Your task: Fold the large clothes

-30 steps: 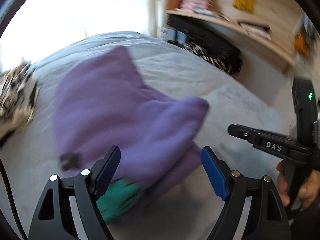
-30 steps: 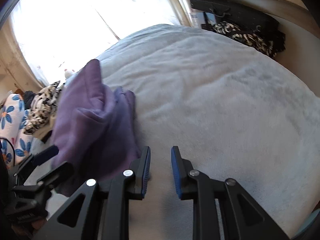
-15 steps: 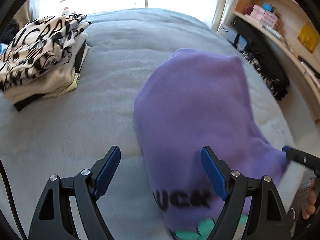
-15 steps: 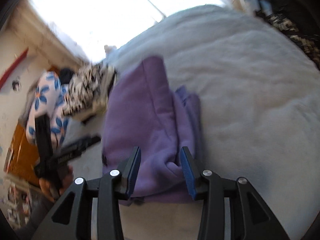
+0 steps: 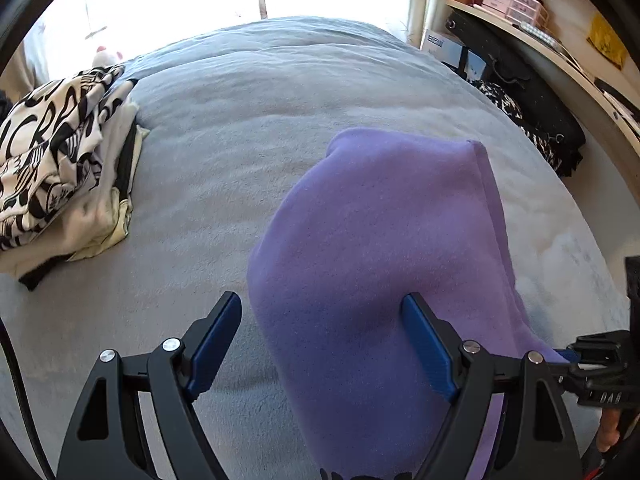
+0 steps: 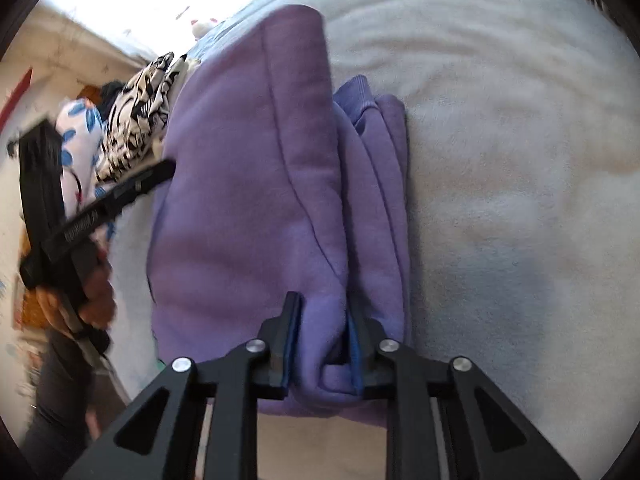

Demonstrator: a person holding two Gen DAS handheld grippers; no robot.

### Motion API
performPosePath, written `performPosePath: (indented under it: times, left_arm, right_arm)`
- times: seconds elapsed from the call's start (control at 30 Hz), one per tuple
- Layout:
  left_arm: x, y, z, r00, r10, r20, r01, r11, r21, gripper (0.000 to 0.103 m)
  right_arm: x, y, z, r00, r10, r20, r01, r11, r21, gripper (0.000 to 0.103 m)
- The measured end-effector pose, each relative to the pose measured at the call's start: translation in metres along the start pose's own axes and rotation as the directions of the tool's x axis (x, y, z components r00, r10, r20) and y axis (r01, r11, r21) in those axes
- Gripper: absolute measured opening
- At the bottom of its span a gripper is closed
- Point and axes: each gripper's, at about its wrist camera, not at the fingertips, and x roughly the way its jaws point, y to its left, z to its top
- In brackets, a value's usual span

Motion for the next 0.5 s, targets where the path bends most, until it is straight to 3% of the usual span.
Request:
performPosePath:
  times: [0.17, 0.27, 0.4, 0.5]
  left_arm:
    - [-0.001, -0.023, -0.004, 1.0, -0.027, -0.002, 0.027, 0.997, 0.068, 0.081]
    - [0.002, -0.04, -0.01, 0.999, -0.032, 0.027, 0.029, 0.994, 0.109, 0.081]
    - [0.007, -0.059, -0.013, 0.997, 0.04, 0.073, -0.05, 0.987, 0.15, 0.082]
    - [0.006, -0.055, -0.009, 0.998, 0.03, 0.06, -0.037, 0.992, 0.119, 0.083]
  right_arm:
    - [-0.017, 0.003, -0.042, 0.996, -0.077, 0.05, 0.077, 0.997, 0.0, 0.016]
    - [0.0, -0.017, -0.062, 0.995, -0.092, 0.037, 0.09, 0.994, 0.067, 0.014]
    - [0.01, -0.029, -0.063, 0.996, -0.072, 0.059, 0.064, 0.99, 0.128, 0.013]
    - [-0.004, -0.014, -0.052, 0.993, -0.1, 0.068, 0.096, 0.993, 0.066, 0.021]
